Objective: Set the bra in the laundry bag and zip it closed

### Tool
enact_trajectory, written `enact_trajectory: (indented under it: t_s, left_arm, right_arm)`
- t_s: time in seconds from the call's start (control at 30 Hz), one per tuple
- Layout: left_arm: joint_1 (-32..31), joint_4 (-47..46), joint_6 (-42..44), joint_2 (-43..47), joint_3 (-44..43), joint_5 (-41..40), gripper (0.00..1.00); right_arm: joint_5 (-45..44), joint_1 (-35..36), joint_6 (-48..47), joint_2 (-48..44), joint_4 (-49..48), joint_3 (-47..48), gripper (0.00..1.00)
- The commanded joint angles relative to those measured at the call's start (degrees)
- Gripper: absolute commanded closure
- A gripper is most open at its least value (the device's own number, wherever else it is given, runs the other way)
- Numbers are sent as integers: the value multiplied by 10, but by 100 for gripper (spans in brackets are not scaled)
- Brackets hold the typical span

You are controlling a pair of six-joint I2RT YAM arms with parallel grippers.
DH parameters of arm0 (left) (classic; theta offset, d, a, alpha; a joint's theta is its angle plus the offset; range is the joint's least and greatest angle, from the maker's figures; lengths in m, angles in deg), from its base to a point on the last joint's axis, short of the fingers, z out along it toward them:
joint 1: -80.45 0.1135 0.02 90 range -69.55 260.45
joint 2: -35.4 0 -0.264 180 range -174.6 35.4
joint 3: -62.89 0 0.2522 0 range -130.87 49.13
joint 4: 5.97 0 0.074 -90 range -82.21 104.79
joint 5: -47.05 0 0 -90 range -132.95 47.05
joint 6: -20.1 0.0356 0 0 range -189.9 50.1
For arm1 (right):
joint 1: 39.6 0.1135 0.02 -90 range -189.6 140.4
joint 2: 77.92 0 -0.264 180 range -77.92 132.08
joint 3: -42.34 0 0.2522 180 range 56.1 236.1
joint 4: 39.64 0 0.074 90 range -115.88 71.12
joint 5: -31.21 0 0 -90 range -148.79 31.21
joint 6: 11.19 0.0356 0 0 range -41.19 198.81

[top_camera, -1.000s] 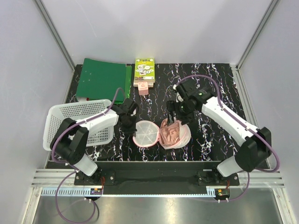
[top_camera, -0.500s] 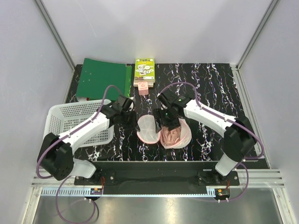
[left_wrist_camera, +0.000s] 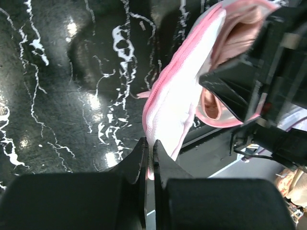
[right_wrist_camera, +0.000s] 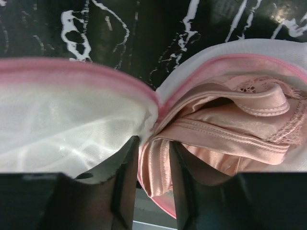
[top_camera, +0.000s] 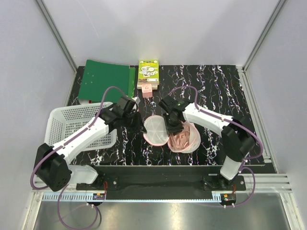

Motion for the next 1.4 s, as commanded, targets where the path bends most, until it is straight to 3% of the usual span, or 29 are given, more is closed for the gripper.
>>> enact_trajectory:
  t_s: [0.0,0.1,0.23,0.43,0.63,0.67,0.8,0.93,1.07,1.13,1.27,1.37]
  left_arm:
    - [-3,3,-7,30,-41,14,100]
    - [-3,27,0,33,-60,1,100]
    - [-2,44,1,44,-83,-5,100]
    - [-2,70,-1,57,-132,-8,100]
    - [-2,94,-2,61,-168,0,100]
    - [-2,98,0,62,-174,-2,100]
    - [-2,136,17,68,-188,-20,100]
    - [-2,170,35,68,-203,-41,100]
    - [-2,186,37,63,-218,-51,100]
    - [-5,192,36,57,-226,-55,100]
    - [-9,206,21,50,-248,-73,100]
    - [-9,211,-3,47,-252,-81,100]
  right_arm:
    - [-61,5,8,-6,18,-16,74]
    - [-78,5,9,-21,22,-33,89]
    - [-95,5,8,-31,23,-49,98]
    - [-107,5,13,-38,23,-62,100]
    - [-86,4,-2,-32,17,-49,95]
    - [-73,4,-9,-34,16,-36,93]
    - [8,4,-15,-63,23,15,51]
    - [52,4,-11,-108,58,91,27]
    - [68,1,-28,-129,87,107,13]
    - [124,0,-53,-149,54,74,8]
    - [211,5,-63,-214,-115,-14,1]
    - [178,50,-115,-259,-182,-65,0]
